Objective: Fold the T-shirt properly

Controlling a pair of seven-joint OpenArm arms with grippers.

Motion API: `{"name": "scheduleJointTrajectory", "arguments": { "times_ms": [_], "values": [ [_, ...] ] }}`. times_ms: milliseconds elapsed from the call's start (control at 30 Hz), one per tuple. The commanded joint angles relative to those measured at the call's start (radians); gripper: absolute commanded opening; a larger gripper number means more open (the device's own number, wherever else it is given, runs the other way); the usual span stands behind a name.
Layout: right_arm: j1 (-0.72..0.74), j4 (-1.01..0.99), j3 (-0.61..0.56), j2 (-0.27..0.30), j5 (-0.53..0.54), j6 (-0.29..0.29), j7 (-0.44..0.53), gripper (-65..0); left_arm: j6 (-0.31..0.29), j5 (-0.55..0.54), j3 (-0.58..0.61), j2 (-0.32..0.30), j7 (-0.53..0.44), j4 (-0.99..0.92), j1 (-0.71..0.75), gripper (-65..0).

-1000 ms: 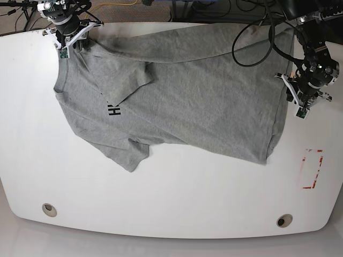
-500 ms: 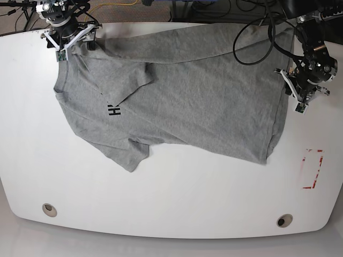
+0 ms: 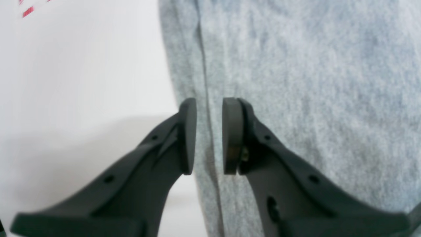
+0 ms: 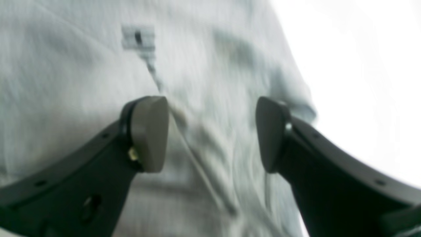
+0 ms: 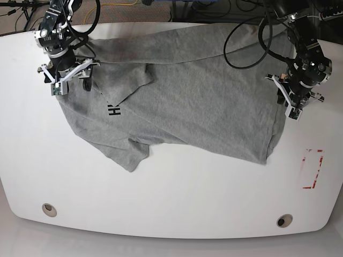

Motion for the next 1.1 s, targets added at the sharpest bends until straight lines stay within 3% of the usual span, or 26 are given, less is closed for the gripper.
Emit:
{"name": "scheduleJointTrajectory", "arguments": {
  "times_ms": [0,133,367,567,1067],
  "values": [
    [0.045,-0.052,0.004,0.016,0.004,-0.001,0.015,-26.5,0.003,-0.004,-0.003,-0.010,-0.016,0.002,-0.038,-52.2],
    [0.108,-0.142,0.009,0.042,0.002,-0.001,0.017,-28.4,0.003,-0.004,-0.003,-0.008,-0.016,-0.046,-0.062,-52.2],
    [0.169,-0.256,0.004,0.079,0.002,-0.001,0.017,-44.2,0.003,-0.002,-0.003,-0.012,-0.016,-0.170,-0.138,-52.2],
    [0.179,-0.316,0.001,0.105,0.002,-0.001,0.017,-40.0,0.003,-0.002,-0.003,-0.030,-0.016,-0.267,-0.180,-52.2],
    [0.257,-0.535,0.000,0.163,0.002,-0.001,0.086,-40.4,0.003,-0.002,-0.001,-0.042,-0.018,-0.370,-0.182,-52.1]
  ]
}}
